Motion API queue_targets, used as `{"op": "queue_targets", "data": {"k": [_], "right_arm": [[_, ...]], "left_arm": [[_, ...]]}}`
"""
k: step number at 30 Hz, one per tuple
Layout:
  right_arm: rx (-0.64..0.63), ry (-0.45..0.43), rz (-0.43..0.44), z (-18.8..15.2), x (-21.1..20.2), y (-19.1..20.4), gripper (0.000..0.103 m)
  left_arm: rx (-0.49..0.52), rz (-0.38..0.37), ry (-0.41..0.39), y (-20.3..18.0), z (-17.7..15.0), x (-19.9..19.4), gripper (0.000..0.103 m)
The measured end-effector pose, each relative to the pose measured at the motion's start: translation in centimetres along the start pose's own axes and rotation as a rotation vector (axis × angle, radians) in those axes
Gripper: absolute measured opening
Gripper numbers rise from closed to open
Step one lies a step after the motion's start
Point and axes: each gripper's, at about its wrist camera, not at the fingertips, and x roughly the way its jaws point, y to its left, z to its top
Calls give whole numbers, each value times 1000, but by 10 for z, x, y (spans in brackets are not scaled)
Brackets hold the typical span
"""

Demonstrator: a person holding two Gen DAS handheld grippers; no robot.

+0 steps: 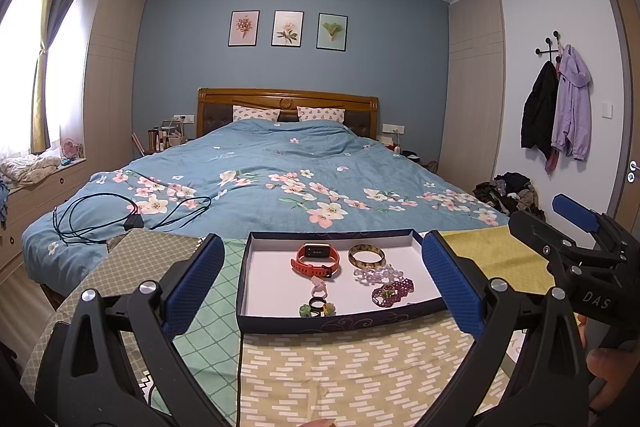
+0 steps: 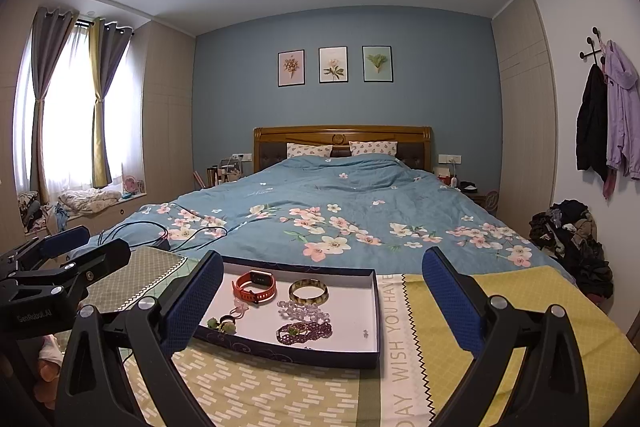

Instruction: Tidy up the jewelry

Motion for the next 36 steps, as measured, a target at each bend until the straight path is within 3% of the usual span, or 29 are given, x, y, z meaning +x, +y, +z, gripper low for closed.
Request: {"op": "queue_targets", "data": {"k": [36], "right_arm": [[7,-6,-1,2,-1,-1,96]], "left_arm": [[0,-1,6,-4,-4,1,97]]}}
